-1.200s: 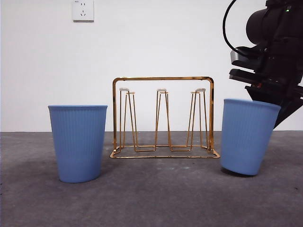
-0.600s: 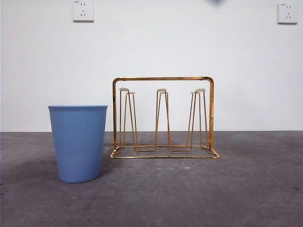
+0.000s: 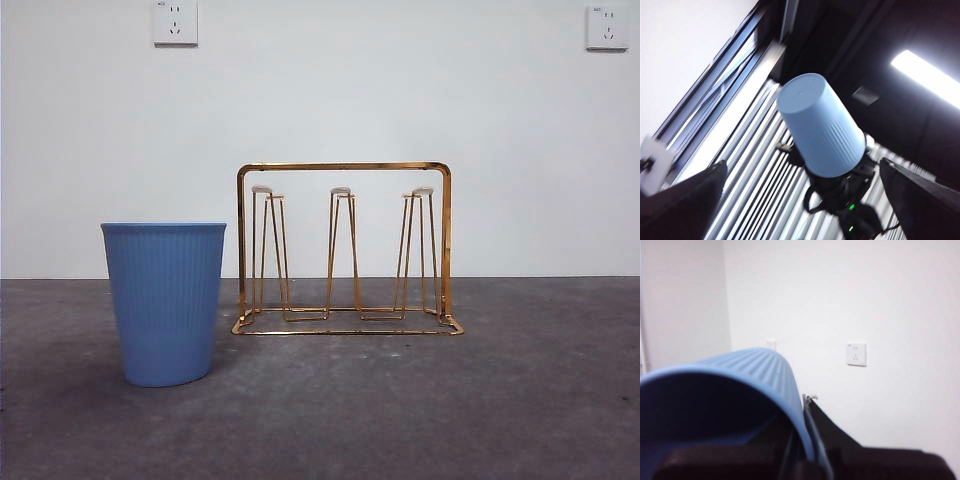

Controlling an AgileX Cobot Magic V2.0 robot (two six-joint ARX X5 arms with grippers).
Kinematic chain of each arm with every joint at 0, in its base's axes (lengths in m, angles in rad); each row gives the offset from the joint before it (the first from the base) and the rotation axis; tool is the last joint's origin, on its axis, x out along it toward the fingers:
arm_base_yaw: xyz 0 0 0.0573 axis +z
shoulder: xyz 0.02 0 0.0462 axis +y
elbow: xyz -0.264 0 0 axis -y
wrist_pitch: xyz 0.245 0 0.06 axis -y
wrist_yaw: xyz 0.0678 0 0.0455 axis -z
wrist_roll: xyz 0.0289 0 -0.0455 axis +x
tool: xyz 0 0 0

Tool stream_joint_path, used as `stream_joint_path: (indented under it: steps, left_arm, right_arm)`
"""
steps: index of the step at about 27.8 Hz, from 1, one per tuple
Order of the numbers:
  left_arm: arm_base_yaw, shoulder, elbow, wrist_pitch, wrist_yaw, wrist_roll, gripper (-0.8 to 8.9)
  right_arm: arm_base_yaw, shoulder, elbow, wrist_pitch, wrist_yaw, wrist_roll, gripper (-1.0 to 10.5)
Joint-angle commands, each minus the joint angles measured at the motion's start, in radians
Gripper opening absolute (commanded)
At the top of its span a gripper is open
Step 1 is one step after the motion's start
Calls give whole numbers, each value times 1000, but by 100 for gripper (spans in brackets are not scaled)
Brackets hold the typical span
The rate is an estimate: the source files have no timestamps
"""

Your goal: Pick up cup 1,put cup 1 in the cup rack,pick up cup 2,put cup 2 in the cup rack

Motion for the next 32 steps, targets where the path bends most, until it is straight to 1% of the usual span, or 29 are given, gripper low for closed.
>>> stream_joint_path:
  steps: [1, 3, 5, 9, 12, 15, 19, 25, 27, 32]
  left_arm:
    - [-21, 35, 4, 86, -40, -20, 690]
    - [-36, 61, 4, 143, -79, -20, 690]
    - [-45, 80, 6, 180, -113, -19, 690]
    - [-55, 122, 34, 197, -135, -19, 690]
    - [-63, 152, 79, 200, -137, -18, 690]
    - [-77, 171, 116, 208, -140, -13, 690]
    - [-85, 175, 137, 206, -144, 8, 690]
    - [-85, 175, 137, 208, -149, 19, 690]
    - [-85, 175, 137, 208, -166, 32, 690]
    - [-85, 175, 137, 209, -167, 43, 690]
  right_arm:
    - [2, 17, -7, 31, -5, 66, -15]
    - [14, 33, -7, 45, -10, 85, -15]
    - [39, 47, -7, 57, -13, 88, -15]
    - [125, 84, -8, 105, -10, 87, -16]
    - [201, 118, -7, 127, 39, 77, -15]
    - [263, 148, -8, 138, 66, 54, -15]
    - [325, 181, -7, 195, 112, 42, -15]
    - [383, 218, -7, 232, 172, 41, -15]
    - [397, 234, -8, 238, 173, 38, -15]
    - [416, 269, -7, 254, 173, 34, -15]
